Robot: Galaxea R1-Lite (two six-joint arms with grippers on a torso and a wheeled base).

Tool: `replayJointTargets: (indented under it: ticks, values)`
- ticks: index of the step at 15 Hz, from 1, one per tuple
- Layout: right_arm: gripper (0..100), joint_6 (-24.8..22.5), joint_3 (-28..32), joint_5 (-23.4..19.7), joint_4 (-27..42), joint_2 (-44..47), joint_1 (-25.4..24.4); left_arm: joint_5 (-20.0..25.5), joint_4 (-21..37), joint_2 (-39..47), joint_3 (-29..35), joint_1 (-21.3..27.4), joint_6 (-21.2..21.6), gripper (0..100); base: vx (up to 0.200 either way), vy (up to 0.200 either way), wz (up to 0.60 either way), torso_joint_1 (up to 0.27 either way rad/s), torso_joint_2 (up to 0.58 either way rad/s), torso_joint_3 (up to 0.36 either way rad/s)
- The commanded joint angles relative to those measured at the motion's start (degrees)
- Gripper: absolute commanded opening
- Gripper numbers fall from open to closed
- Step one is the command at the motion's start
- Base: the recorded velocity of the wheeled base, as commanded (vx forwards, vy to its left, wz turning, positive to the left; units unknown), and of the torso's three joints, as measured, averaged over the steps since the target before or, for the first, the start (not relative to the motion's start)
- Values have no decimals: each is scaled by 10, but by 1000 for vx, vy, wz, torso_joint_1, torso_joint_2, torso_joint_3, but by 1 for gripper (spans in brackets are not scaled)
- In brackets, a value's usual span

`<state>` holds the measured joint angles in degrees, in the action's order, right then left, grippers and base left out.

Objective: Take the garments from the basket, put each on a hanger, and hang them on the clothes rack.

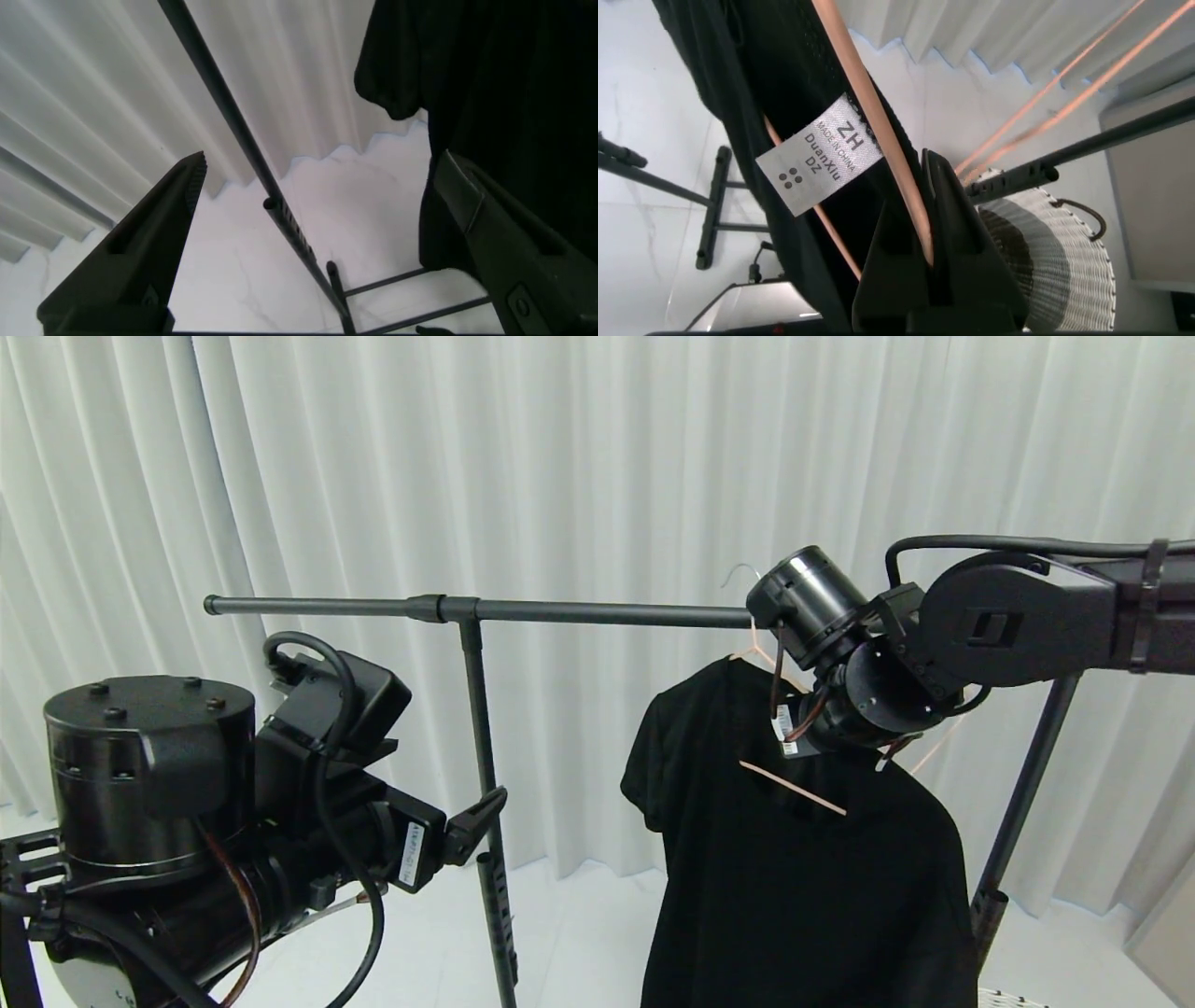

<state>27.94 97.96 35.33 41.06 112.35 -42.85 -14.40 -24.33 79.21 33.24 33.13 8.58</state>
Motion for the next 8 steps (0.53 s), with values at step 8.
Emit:
replayJointTargets:
  ticks: [8]
  values:
    - [0,-1,0,0,2,18,1,0,0,-1,1,18,0,100,0,0,0,0,0,0]
